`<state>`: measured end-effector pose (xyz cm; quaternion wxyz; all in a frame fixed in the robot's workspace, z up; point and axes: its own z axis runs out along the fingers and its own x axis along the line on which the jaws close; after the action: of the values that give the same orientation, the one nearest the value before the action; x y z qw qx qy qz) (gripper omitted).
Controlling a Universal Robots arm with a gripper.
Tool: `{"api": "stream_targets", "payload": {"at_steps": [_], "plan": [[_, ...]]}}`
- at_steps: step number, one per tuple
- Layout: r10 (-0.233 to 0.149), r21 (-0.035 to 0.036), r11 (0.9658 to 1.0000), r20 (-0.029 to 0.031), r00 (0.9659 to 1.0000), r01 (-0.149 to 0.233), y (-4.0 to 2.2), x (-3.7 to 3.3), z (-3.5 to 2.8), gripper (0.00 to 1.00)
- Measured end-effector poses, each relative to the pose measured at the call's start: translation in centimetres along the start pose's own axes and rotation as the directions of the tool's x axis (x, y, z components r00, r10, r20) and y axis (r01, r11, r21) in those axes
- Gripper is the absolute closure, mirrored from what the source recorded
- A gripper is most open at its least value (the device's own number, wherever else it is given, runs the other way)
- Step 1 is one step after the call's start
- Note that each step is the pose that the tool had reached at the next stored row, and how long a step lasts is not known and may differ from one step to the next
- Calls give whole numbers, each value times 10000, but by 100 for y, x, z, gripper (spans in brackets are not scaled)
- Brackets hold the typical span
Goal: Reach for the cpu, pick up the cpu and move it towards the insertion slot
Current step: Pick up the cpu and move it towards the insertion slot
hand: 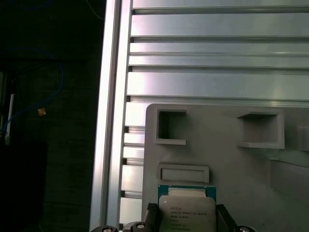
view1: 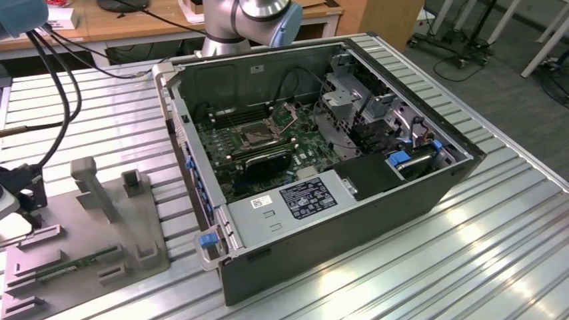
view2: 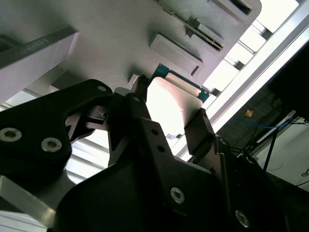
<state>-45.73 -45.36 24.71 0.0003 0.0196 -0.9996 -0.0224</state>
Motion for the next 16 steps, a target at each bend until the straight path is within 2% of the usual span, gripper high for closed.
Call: {"api": "stream_targets", "payload": {"at_steps": [16], "plan": [[0,-1,10000,1,10000,0,3,0,-58,45]]}}
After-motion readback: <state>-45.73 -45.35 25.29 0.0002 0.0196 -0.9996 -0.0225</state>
